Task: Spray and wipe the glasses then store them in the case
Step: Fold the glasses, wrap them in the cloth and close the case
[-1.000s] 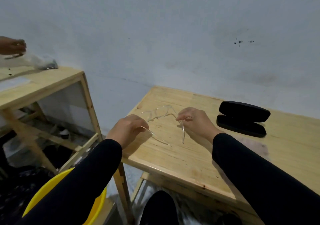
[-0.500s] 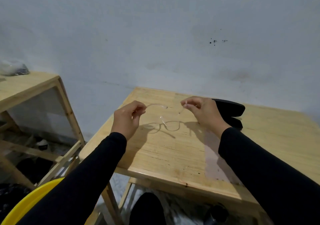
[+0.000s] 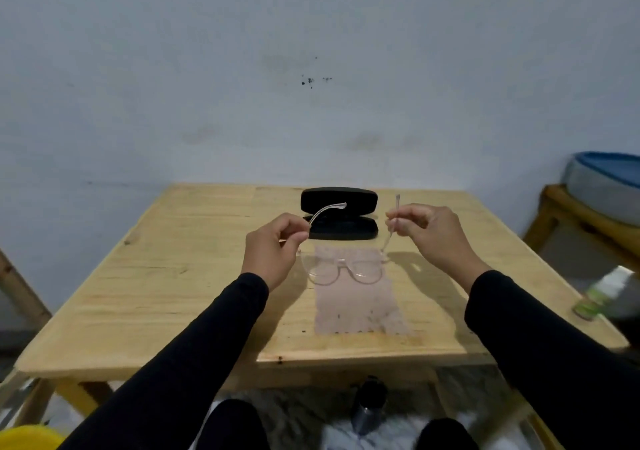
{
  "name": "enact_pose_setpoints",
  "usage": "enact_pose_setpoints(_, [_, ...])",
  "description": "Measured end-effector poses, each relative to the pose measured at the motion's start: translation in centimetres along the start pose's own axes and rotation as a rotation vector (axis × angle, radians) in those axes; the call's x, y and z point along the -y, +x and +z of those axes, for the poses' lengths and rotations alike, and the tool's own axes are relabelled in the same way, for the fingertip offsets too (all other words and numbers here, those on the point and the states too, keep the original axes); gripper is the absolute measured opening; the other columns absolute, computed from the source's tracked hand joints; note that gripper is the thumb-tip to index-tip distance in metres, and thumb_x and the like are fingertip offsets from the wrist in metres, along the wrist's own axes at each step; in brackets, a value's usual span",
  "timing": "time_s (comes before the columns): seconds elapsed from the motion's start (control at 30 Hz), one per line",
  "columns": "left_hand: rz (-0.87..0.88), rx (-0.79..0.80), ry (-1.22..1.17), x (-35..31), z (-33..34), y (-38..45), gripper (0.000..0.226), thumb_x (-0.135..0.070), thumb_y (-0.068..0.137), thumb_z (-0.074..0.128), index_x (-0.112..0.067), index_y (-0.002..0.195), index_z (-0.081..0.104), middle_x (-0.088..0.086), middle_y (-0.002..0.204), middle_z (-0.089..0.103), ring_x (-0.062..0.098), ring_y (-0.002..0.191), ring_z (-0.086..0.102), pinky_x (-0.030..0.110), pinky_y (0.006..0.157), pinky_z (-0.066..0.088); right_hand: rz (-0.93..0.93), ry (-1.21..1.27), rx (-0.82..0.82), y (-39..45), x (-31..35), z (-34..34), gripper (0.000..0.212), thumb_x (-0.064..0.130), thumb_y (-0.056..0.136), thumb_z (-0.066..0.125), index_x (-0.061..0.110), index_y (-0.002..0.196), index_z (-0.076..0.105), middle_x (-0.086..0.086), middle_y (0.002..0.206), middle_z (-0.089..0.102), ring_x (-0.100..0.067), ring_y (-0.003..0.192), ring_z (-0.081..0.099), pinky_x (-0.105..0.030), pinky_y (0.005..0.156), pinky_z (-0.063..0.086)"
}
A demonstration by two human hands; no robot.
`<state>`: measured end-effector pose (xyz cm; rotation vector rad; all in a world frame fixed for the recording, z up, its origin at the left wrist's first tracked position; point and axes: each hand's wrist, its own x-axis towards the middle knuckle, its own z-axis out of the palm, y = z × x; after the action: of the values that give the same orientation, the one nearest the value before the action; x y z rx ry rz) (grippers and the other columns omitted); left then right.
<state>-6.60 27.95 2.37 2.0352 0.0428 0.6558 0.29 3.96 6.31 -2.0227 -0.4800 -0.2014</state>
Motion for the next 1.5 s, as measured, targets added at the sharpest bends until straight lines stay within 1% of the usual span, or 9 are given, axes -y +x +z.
enact_pose_setpoints(0.2, [-0.012,0.037,0.012,0.1,2.0,-0.8,0.015,-0.009,0.084,0.064,-0.023,0.083,0.068,-0.011,0.078,0.068,-0.009,0.075,0.059,0.0,0.067,0.04,0.032,-0.001,-0.009,-1.4,-1.6,-1.0,0.028,0.003,0.087,0.063,0.03,0.082,0.069,0.009,0.077,0.072,-0.01,0.081,0.069,-0.029,0.086,0.056])
enact_pose_setpoints(0.53, [-0.039,0.063,0.032,0.1,2.3,-1.4,0.019,-0.008,0.085,0.064,-0.027,0.081,0.066,-0.019,0.076,0.065,-0.016,0.074,0.057,-0.002,0.068,0.04,0.024,-0.012,0.017,-2.2,-2.4,-0.8,0.03,0.008,0.085,0.067,0.038,0.079,0.068,0.023,0.069,0.071,-0.012,0.086,0.07,-0.032,0.088,0.054])
enact_pose_setpoints(0.77, [-0.048,0.064,0.026,0.1,2.2,-1.5,0.017,-0.008,0.085,0.065,-0.025,0.085,0.067,-0.021,0.078,0.064,-0.019,0.074,0.057,-0.003,0.069,0.039,0.029,-0.002,0.022,-2.5,-2.5,-0.9,0.016,0.012,0.084,0.07,0.024,0.093,0.073,0.015,0.085,0.07,-0.009,0.088,0.068,-0.021,0.085,0.05])
enact_pose_setpoints(0.9, [-0.052,0.057,0.01,0.3,2.0,-1.5,0.018,-0.01,0.083,0.067,-0.023,0.096,0.068,-0.016,0.086,0.067,-0.015,0.079,0.06,-0.003,0.074,0.04,0.07,0.0,0.034,-2.7,-2.7,-1.0,0.024,0.009,0.081,0.072,0.014,0.105,0.072,0.013,0.087,0.07,-0.005,0.089,0.067,-0.014,0.083,0.05])
enact_pose_setpoints(1.13, [-0.098,0.051,0.081,-0.2,0.6,-3.1,0.017,-0.015,0.083,0.067,-0.022,0.098,0.067,-0.01,0.096,0.068,-0.008,0.086,0.058,-0.004,0.074,0.04,0.118,-0.037,0.005,-4.7,-3.5,-0.8,0.027,0.011,0.08,0.073,0.018,0.105,0.069,0.007,0.092,0.068,-0.011,0.089,0.064,-0.021,0.083,0.05])
enact_pose_setpoints(1.2, [-0.132,0.123,0.099,-0.7,-0.1,-4.5,0.014,-0.016,0.083,0.067,-0.022,0.096,0.068,-0.011,0.095,0.068,-0.005,0.086,0.058,0.003,0.072,0.043,0.151,-0.066,0.061,-5.8,-3.6,-0.8,0.022,0.013,0.079,0.074,0.023,0.098,0.069,0.004,0.093,0.069,-0.01,0.087,0.063,-0.016,0.076,0.048])
enact_pose_setpoints(1.3, [-0.163,0.333,0.153,-1.4,-0.6,-6.6,0.017,-0.022,0.078,0.072,-0.026,0.094,0.072,-0.014,0.095,0.068,-0.001,0.088,0.06,0.012,0.076,0.047,0.174,-0.168,0.285,-7.3,-3.5,-1.1,0.026,0.015,0.076,0.077,0.027,0.098,0.07,0.008,0.094,0.07,-0.001,0.085,0.062,-0.009,0.068,0.045])
enact_pose_setpoints(1.4, [-0.083,0.483,0.315,-1.1,-0.8,-7.0,0.024,-0.027,0.073,0.077,-0.027,0.097,0.073,-0.011,0.098,0.07,0.0,0.09,0.06,0.012,0.082,0.045,0.146,-0.259,0.39,-7.9,-3.4,-1.3,0.031,0.019,0.072,0.08,0.025,0.101,0.072,0.009,0.095,0.069,0.0,0.085,0.061,-0.008,0.071,0.045])
enact_pose_setpoints(1.5, [-0.013,0.507,0.368,-1.0,-0.7,-7.1,0.026,-0.027,0.074,0.076,-0.024,0.1,0.073,-0.009,0.098,0.07,0.001,0.089,0.059,0.009,0.082,0.041,0.109,-0.303,0.413,-8.2,-3.1,-0.9,0.033,0.018,0.071,0.081,0.02,0.103,0.073,0.004,0.093,0.067,-0.002,0.081,0.057,-0.006,0.071,0.043])
